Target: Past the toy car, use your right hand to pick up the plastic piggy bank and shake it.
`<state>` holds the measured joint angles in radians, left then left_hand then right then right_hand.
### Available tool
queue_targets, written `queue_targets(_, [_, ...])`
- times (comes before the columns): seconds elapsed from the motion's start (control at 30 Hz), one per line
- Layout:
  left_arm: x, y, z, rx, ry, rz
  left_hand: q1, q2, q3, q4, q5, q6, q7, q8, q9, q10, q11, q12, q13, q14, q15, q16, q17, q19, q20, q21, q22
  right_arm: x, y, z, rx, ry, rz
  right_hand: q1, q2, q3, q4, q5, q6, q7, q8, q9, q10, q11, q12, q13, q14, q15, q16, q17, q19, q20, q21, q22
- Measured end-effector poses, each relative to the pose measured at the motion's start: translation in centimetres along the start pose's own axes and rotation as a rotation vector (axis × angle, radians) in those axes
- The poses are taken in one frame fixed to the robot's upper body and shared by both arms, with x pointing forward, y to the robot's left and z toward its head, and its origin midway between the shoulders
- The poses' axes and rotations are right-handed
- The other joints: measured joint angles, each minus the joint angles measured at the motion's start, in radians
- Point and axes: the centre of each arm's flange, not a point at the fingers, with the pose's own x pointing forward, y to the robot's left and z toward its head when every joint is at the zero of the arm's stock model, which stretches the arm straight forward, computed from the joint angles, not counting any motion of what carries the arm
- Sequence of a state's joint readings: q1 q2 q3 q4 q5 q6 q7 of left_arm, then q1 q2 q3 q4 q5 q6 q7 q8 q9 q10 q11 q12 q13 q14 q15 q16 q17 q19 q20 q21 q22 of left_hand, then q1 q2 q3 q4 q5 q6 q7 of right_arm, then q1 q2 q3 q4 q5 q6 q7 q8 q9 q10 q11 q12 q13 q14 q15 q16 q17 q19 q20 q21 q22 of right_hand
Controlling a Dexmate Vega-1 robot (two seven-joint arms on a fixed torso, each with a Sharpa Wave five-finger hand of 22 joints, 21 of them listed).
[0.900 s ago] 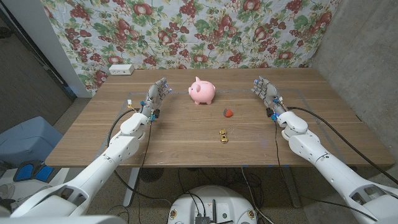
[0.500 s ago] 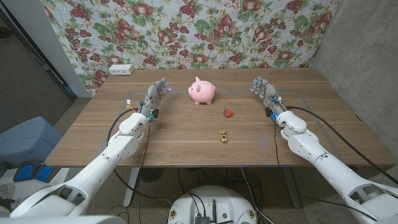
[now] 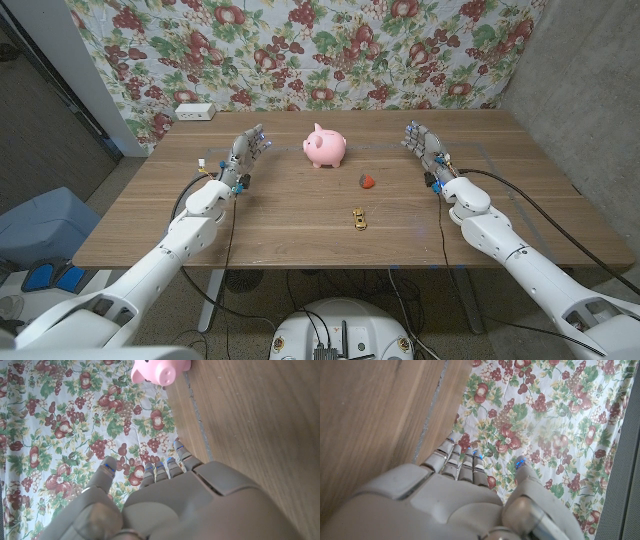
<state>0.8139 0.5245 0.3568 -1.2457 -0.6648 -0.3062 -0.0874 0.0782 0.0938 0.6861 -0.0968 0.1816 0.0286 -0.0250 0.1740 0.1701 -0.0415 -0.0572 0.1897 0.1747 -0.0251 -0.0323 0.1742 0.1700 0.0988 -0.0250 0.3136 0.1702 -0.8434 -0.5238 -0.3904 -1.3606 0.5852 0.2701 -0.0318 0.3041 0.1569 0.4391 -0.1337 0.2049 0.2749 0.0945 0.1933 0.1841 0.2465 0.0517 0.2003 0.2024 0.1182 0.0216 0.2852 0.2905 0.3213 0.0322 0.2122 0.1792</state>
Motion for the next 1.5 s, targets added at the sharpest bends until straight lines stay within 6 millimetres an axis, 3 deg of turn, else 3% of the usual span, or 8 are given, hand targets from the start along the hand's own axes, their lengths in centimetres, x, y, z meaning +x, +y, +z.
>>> queue_targets(0.73, [1.1, -0.2, -0.2, -0.003, 0.011, -0.016, 0.0, 0.0, 0.0, 0.0, 0.0, 0.0, 0.0, 0.0, 0.0, 0.0, 0.0, 0.0, 0.0, 0.0, 0.0, 0.0, 0.0, 0.0, 0.0, -0.007, 0.0, 1.9, 0.3, 2.8, -0.149, -0.008, 0.027, 0.0, 0.0, 0.004, -0.004, 0.0, 0.0, 0.0, 0.0, 0.0, 0.005, -0.005, 0.0, 0.0, -0.002, 0.013, 0.0, 0.0, -0.011, 0.011, 0.0, 0.0])
queue_targets(1.5, [1.5, -0.4, -0.3, -0.005, 0.013, -0.025, -0.003, 0.003, 0.004, -0.004, 0.0, 0.0, 0.0, 0.004, 0.0, 0.0, 0.0, 0.0, 0.0, 0.0, 0.0, 0.0, 0.0, 0.005, 0.005, -0.014, 0.0, 3.8, 0.9, 6.3, -0.324, -0.031, 0.085, 0.013, 0.003, 0.01, -0.01, 0.008, 0.011, 0.011, 0.0, 0.0, 0.016, -0.002, 0.008, 0.0, -0.002, 0.013, 0.0, 0.0, -0.004, 0.003, 0.0, 0.0])
